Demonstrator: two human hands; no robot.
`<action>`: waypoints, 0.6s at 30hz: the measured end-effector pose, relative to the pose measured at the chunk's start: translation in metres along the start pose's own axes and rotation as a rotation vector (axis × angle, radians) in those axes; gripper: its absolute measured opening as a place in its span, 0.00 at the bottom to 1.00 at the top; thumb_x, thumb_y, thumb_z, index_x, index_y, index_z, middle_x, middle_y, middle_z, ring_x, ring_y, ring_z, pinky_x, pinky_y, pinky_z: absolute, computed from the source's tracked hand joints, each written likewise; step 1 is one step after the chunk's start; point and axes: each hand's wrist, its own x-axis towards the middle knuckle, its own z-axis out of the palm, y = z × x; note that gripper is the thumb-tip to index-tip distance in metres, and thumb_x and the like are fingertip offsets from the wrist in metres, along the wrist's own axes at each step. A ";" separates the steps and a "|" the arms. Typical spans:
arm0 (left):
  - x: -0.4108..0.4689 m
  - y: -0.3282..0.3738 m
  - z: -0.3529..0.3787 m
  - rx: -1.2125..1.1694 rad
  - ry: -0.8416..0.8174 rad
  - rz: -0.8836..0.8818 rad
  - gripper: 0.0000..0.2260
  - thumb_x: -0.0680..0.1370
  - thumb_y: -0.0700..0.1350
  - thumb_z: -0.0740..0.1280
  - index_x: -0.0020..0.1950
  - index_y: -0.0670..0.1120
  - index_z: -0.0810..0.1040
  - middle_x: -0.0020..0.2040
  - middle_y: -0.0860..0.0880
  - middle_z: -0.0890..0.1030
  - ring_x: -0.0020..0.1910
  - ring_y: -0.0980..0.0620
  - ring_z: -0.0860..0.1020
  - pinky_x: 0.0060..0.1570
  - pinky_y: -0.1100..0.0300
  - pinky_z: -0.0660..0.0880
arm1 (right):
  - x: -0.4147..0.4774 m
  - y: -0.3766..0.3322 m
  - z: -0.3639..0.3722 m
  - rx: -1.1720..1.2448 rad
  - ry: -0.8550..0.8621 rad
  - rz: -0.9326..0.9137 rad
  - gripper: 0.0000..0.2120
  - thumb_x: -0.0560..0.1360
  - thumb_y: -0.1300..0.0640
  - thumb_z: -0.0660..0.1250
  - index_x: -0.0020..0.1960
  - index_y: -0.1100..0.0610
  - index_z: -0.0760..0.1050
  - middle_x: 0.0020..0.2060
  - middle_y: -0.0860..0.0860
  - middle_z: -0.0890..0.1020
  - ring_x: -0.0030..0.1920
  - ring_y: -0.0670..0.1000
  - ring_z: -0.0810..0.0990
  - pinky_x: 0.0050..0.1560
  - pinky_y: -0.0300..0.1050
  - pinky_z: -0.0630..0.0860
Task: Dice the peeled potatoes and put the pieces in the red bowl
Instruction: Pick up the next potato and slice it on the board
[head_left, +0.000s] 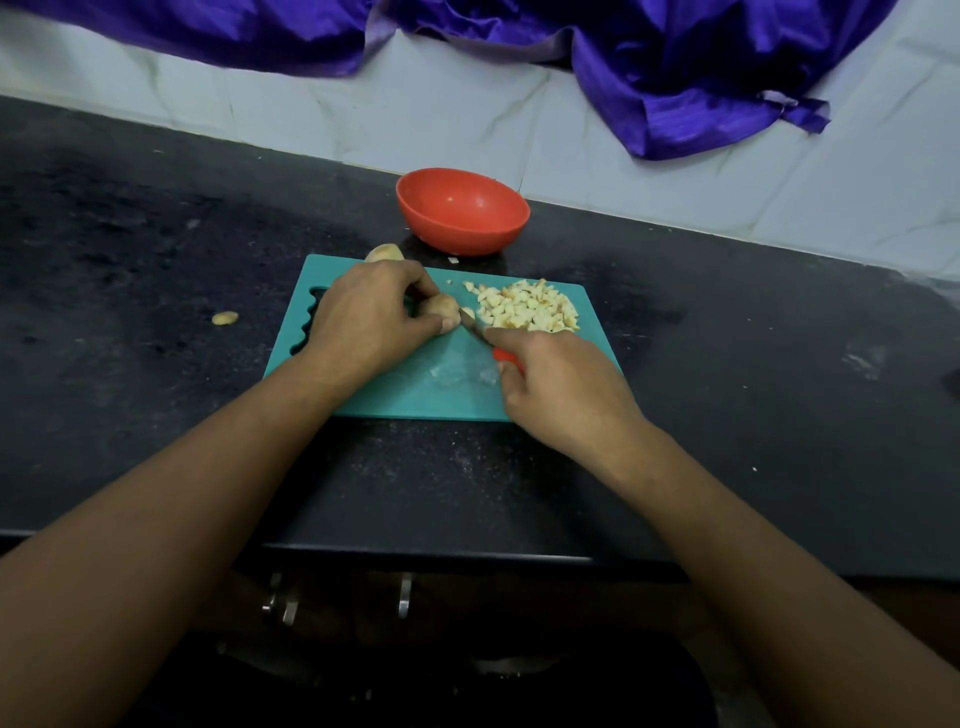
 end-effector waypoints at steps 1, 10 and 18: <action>0.000 0.000 0.000 -0.003 0.002 0.000 0.15 0.73 0.57 0.77 0.56 0.53 0.84 0.51 0.55 0.84 0.47 0.55 0.77 0.44 0.56 0.73 | 0.002 0.003 -0.005 0.072 -0.026 0.020 0.22 0.82 0.53 0.60 0.75 0.39 0.71 0.44 0.47 0.80 0.39 0.49 0.78 0.41 0.47 0.75; -0.001 -0.002 0.001 -0.017 0.016 -0.014 0.13 0.72 0.57 0.77 0.53 0.54 0.84 0.43 0.58 0.80 0.40 0.58 0.75 0.38 0.59 0.67 | 0.030 -0.003 -0.013 0.272 0.062 0.095 0.20 0.80 0.56 0.61 0.68 0.42 0.77 0.37 0.44 0.80 0.35 0.50 0.78 0.43 0.53 0.82; 0.000 -0.003 0.002 -0.039 0.010 -0.020 0.12 0.72 0.57 0.78 0.49 0.55 0.82 0.38 0.60 0.77 0.40 0.58 0.76 0.39 0.58 0.68 | 0.043 -0.020 -0.010 0.177 0.038 0.058 0.21 0.79 0.56 0.61 0.70 0.47 0.76 0.62 0.50 0.83 0.59 0.55 0.80 0.58 0.53 0.78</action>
